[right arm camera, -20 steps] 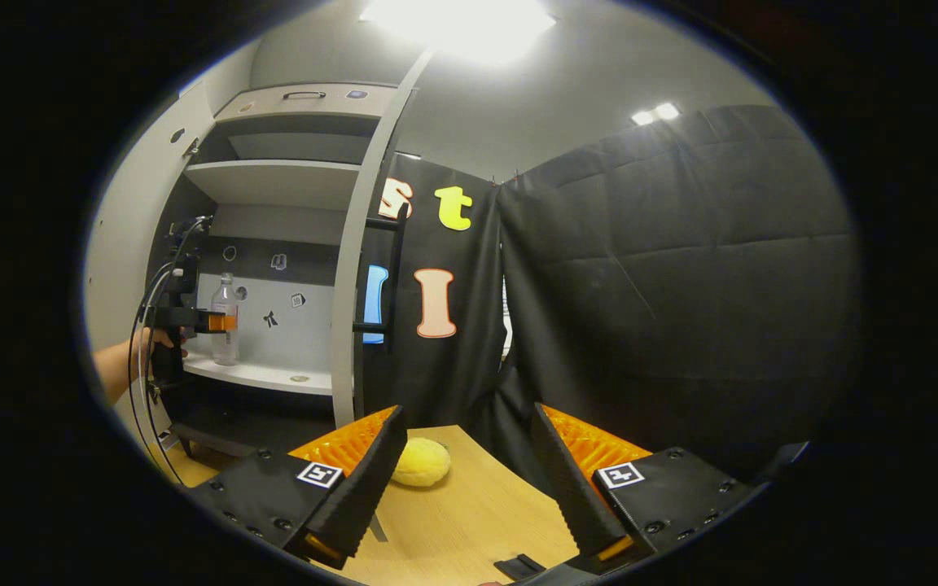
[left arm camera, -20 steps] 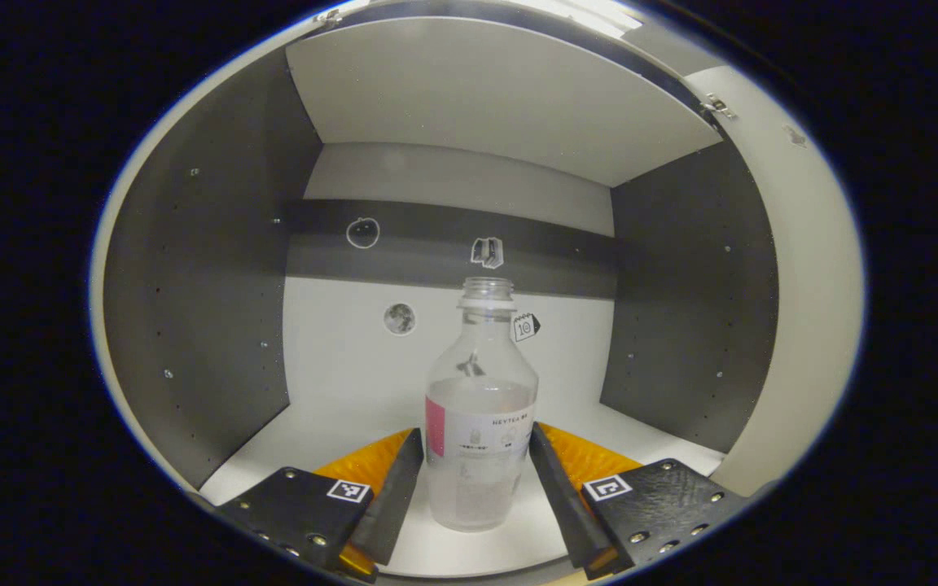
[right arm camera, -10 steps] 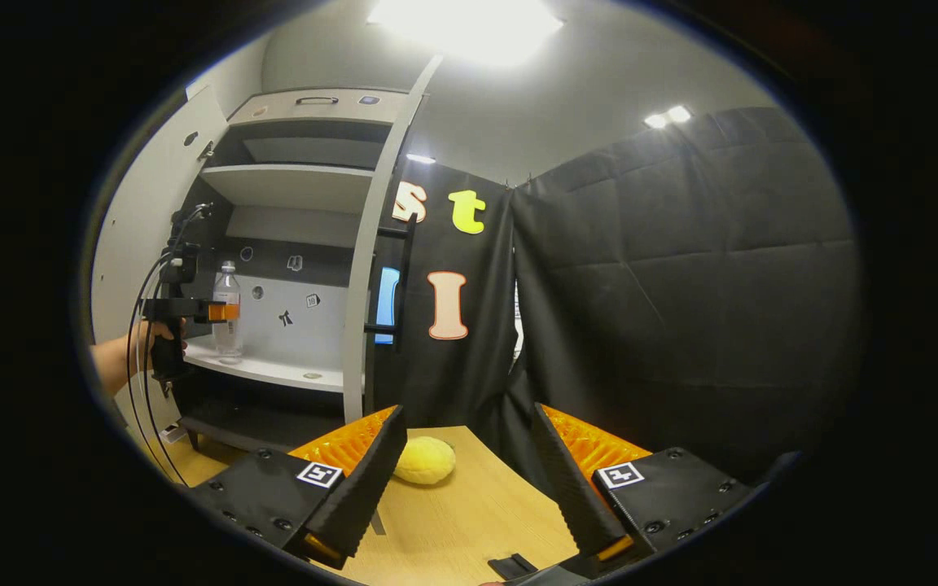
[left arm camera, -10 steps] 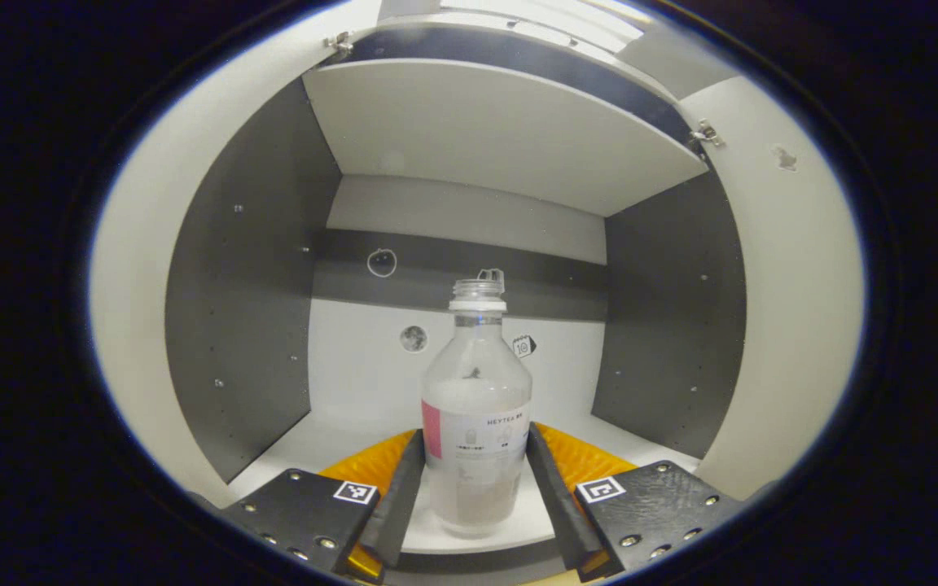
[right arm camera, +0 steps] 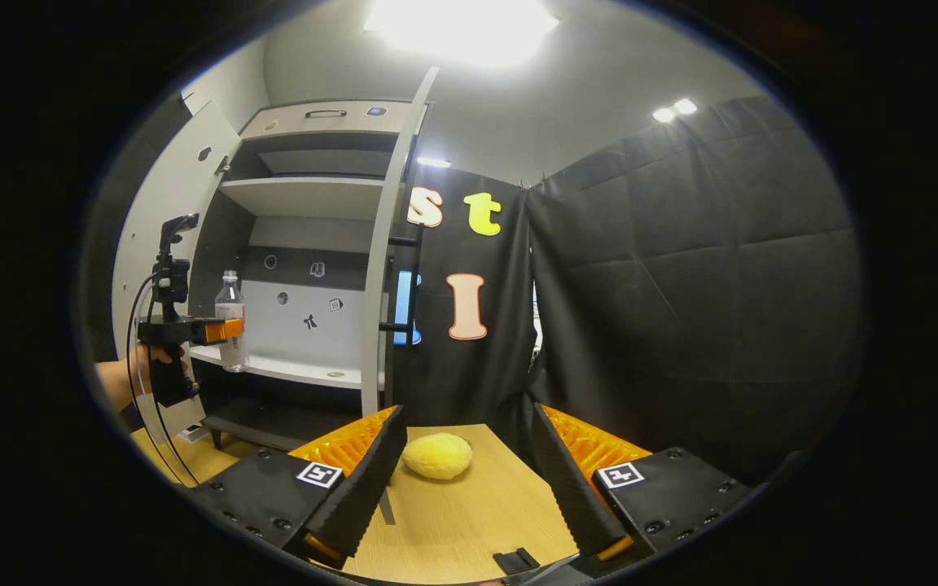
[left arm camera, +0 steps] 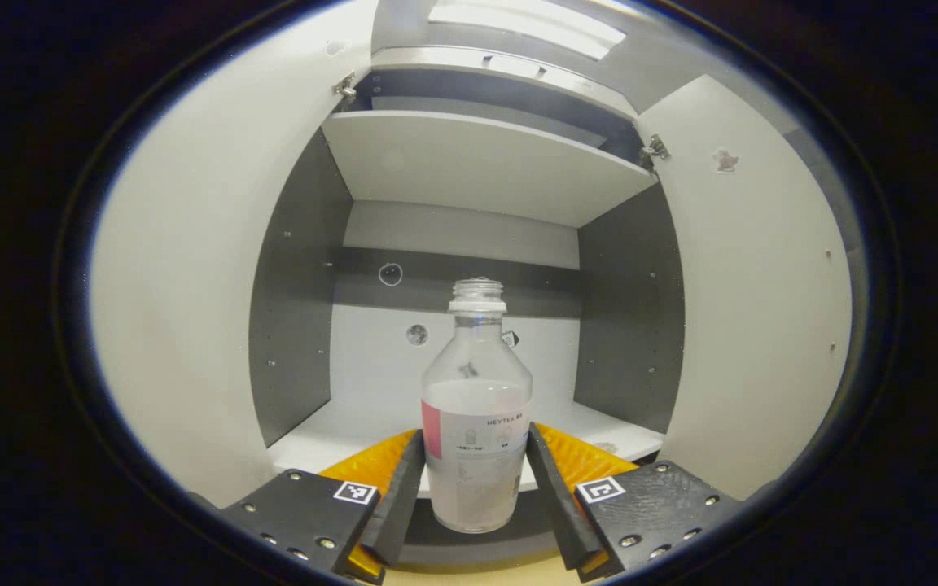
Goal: Grasp the bottle in the cabinet with the left hand and place it on the coaster, then close the right door with the right hand and the left door with the left hand.
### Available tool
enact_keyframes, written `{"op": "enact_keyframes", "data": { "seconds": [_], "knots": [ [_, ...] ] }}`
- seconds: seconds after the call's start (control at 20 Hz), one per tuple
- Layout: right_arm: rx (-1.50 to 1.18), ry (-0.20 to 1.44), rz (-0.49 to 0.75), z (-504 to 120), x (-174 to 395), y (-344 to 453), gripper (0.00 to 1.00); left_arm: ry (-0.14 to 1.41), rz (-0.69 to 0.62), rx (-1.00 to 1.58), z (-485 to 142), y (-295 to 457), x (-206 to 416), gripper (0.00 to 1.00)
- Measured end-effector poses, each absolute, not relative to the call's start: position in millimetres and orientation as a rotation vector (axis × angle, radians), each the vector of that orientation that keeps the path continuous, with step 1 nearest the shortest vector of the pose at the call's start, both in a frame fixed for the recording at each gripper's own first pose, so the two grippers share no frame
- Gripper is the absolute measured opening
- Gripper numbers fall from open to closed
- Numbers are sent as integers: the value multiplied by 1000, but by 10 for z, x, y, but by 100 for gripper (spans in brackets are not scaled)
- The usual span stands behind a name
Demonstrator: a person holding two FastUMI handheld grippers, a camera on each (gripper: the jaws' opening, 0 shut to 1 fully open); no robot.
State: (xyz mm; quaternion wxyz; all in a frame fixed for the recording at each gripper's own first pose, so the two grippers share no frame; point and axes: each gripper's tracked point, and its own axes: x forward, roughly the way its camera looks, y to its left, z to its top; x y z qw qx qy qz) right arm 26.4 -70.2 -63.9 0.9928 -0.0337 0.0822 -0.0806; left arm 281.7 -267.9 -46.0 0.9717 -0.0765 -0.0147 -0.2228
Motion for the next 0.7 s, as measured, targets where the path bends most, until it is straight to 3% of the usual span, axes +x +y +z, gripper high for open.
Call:
{"op": "enact_keyframes", "data": {
  "seconds": [0.7],
  "knots": [
    [-70,205,-47,-732,-102,-890,98,-42,-451,-129,-985,-2703,1578,74]
  ]
}}
